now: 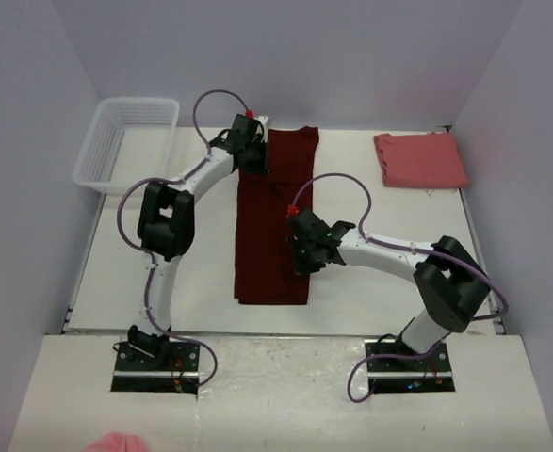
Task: Fold and stack the t-shirts
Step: Rotate the tshirt 90 degrees
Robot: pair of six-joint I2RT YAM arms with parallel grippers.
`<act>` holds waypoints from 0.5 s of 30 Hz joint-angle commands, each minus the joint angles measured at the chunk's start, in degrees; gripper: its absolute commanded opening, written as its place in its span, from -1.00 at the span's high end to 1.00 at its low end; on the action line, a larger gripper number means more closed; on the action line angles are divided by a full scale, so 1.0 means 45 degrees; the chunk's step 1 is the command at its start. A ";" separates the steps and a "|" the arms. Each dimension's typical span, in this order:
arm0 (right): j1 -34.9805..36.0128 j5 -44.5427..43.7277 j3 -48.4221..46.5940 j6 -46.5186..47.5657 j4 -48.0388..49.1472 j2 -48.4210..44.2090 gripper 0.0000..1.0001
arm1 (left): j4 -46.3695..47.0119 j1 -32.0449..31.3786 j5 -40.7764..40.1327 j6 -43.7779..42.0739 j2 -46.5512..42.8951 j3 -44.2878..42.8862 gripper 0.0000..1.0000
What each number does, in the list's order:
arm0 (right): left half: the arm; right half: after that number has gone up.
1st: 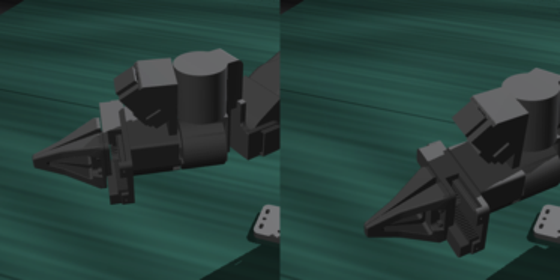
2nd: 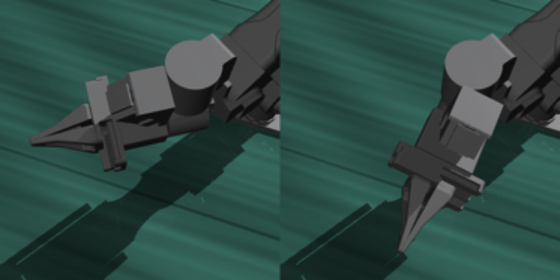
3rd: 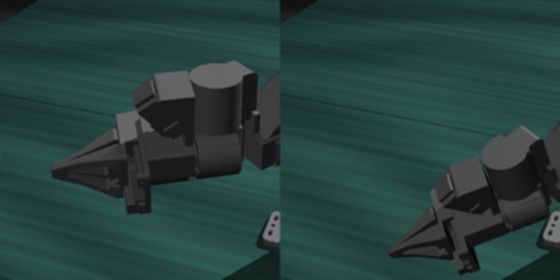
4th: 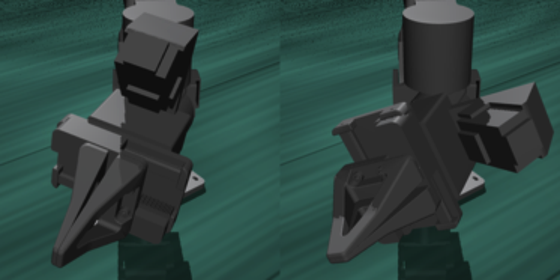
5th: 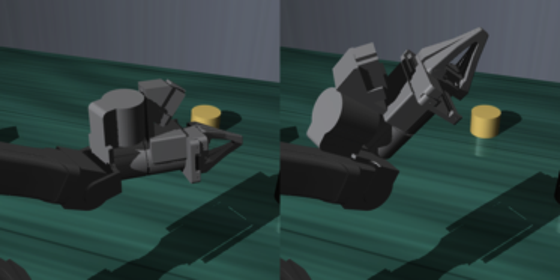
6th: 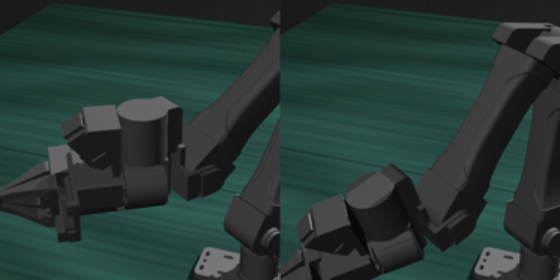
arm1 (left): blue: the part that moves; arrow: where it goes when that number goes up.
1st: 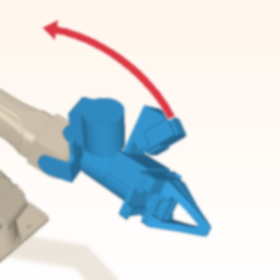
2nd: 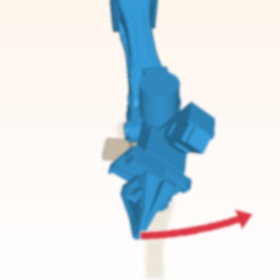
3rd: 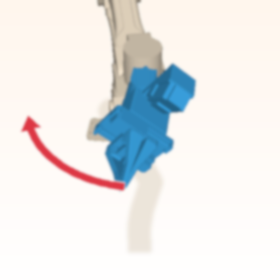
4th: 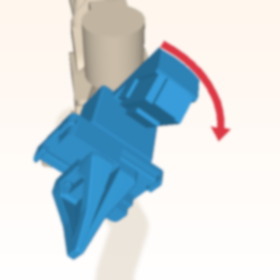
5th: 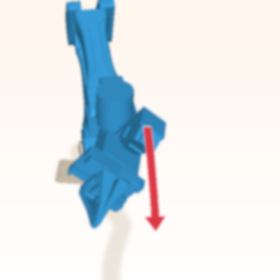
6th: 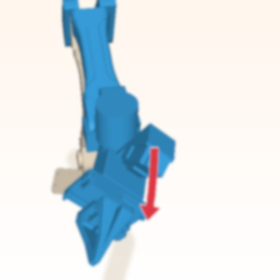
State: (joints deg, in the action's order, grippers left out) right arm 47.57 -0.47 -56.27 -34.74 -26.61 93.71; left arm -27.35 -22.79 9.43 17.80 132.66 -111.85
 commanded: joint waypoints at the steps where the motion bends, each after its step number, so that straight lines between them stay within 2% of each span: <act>1: 0.0014 -0.0482 -0.0756 0.0338 -0.0784 -0.1272 1.00 | -0.0013 0.0024 -0.0746 -0.0246 -0.2697 0.0420 0.77; 2: 0.0014 -0.0482 -0.0796 0.0299 -0.0902 -0.1429 0.99 | -0.0092 0.0024 -0.0826 -0.0207 -0.2935 0.0558 0.73; 4: 0.0014 -0.0462 -0.0738 0.0221 -0.1292 -0.1975 0.79 | -0.0229 -0.0131 -0.1137 -0.0109 -0.3735 0.1064 0.59; 8: 0.0034 -0.0325 0.0195 -0.0169 -0.1957 -0.3242 0.46 | -0.2063 -0.1241 -0.4058 0.0319 -0.4868 0.2313 0.56; 9: 0.0034 -0.0345 0.0451 -0.0286 -0.1977 -0.3479 0.39 | -0.2240 -0.1477 -0.4474 0.0534 -0.5470 0.2820 0.58; 10: 0.0034 -0.0325 0.0705 -0.0345 -0.1958 -0.3713 0.34 | -0.2280 -0.1750 -0.4807 0.0961 -0.5863 0.4120 0.60; 11: 0.0034 -0.0209 0.1230 -0.0462 -0.1842 -0.4121 0.19 | -0.2300 -0.2217 -0.5333 0.1546 -0.6621 0.4830 0.66; 13: 0.0034 -0.0111 0.1604 -0.0580 -0.1802 -0.4437 0.08 | -0.2029 -0.2746 -0.5805 0.2155 -0.7503 0.6990 0.83; 15: 0.0034 0.0026 0.2033 -0.0697 -0.1587 -0.4613 0.00 | -0.1890 -0.3486 -0.6254 0.3107 -0.8730 0.8307 0.98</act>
State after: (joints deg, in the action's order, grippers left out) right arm 47.57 -0.54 -49.39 -36.21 -33.41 74.37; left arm -32.75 -35.27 -11.49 24.77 98.70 -81.93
